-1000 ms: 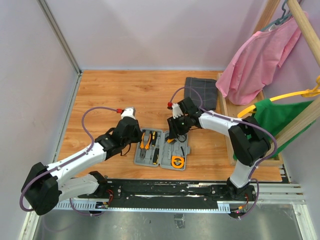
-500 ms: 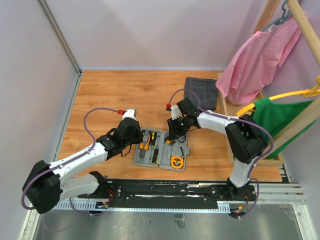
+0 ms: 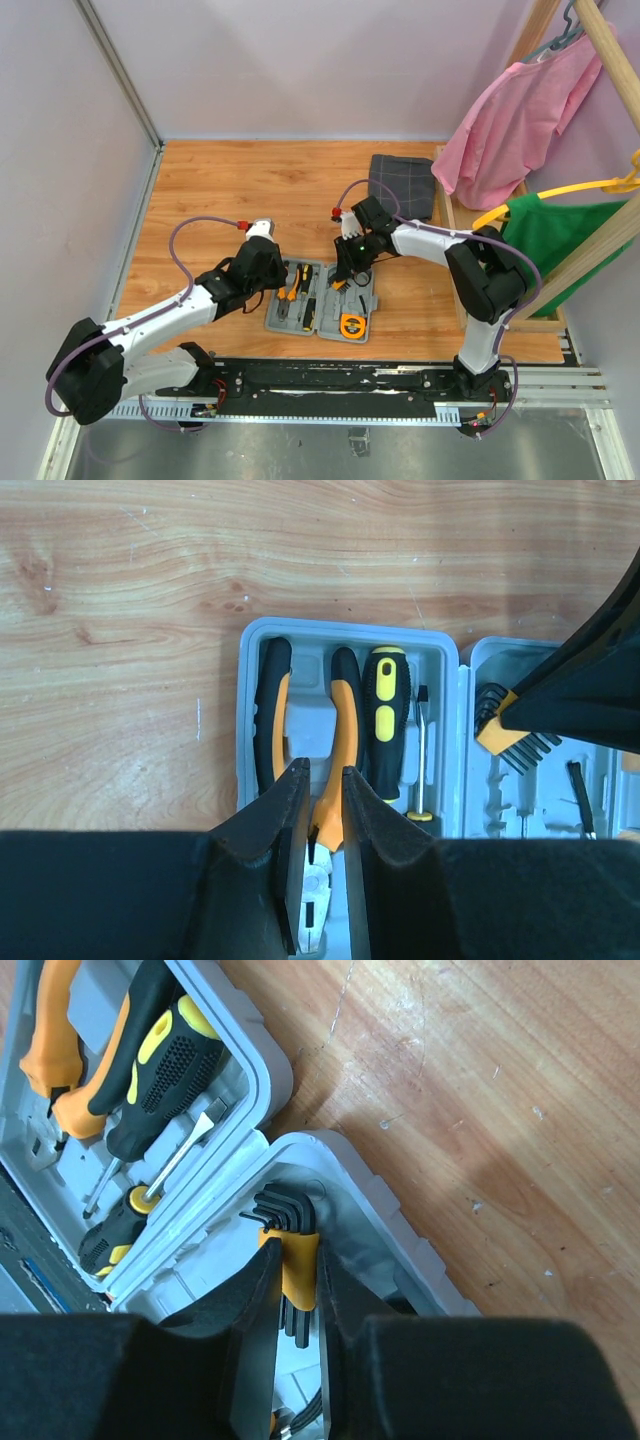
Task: Sort the tools into containers
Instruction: Adjust the engineering item in the storage box.
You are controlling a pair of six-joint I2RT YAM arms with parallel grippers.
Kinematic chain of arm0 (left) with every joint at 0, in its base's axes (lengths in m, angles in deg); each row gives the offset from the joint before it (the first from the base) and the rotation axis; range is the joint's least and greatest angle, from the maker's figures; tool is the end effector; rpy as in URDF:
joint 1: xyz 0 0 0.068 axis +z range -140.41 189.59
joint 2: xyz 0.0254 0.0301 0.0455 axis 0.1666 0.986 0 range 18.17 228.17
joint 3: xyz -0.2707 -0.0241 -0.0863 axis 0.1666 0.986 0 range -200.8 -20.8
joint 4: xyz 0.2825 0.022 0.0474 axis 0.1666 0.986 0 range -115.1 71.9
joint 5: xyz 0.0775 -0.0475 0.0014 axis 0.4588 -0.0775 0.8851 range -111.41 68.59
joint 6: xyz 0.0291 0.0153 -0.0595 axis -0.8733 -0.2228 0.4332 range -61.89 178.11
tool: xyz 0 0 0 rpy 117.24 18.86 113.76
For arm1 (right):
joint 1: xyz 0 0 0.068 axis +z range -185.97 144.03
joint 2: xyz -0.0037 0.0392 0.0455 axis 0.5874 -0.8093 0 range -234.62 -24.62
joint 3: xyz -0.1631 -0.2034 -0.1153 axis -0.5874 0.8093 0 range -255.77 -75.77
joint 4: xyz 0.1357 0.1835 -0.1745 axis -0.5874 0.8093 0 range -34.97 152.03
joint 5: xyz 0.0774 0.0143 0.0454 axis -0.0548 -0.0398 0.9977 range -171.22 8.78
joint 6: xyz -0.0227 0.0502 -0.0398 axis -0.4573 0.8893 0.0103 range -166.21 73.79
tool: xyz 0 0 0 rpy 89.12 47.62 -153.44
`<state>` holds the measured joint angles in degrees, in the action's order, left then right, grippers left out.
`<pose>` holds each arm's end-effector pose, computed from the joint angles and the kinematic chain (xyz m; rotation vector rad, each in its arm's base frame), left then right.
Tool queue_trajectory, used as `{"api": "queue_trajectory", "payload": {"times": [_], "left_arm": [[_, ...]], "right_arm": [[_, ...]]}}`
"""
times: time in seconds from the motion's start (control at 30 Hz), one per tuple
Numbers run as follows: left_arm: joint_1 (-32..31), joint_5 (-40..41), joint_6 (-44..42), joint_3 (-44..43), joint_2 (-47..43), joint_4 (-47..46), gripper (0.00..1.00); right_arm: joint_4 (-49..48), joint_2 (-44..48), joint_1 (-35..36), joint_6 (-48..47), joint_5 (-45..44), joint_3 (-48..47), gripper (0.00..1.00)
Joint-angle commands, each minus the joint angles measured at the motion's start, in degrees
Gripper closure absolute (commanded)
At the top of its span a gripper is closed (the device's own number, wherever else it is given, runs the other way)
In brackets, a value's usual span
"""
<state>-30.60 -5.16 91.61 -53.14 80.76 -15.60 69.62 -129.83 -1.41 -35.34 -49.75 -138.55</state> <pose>0.2048 -0.1532 0.1928 -0.0191 2.2586 -0.3760 0.3131 0.2502 0.1399 -0.7600 2.5474 0.9914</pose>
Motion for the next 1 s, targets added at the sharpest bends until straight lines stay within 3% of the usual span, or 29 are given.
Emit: {"api": "queue_trajectory", "payload": {"times": [0.0,0.23,0.43,0.67,0.97], "left_arm": [[0.58,-0.39,0.17,0.52,0.45,-2.00,0.77],[0.63,-0.44,-0.01,0.36,0.85,-2.18,0.77],[0.63,0.07,-0.31,0.16,-0.27,-1.38,0.77],[0.81,0.20,-1.42,0.25,-2.18,-0.23,0.77],[0.85,0.12,-2.91,0.77,-4.75,1.94,0.77]], "right_arm": [[0.14,1.55,1.12,1.96,-0.39,0.14,0.84],[0.06,5.36,1.20,3.10,-0.15,0.50,0.94],[2.50,8.91,1.36,5.28,-5.96,1.46,0.99],[6.61,13.57,4.58,13.77,-21.52,2.88,0.99],[19.74,10.61,12.83,22.31,-44.06,-5.68,0.99]]}}
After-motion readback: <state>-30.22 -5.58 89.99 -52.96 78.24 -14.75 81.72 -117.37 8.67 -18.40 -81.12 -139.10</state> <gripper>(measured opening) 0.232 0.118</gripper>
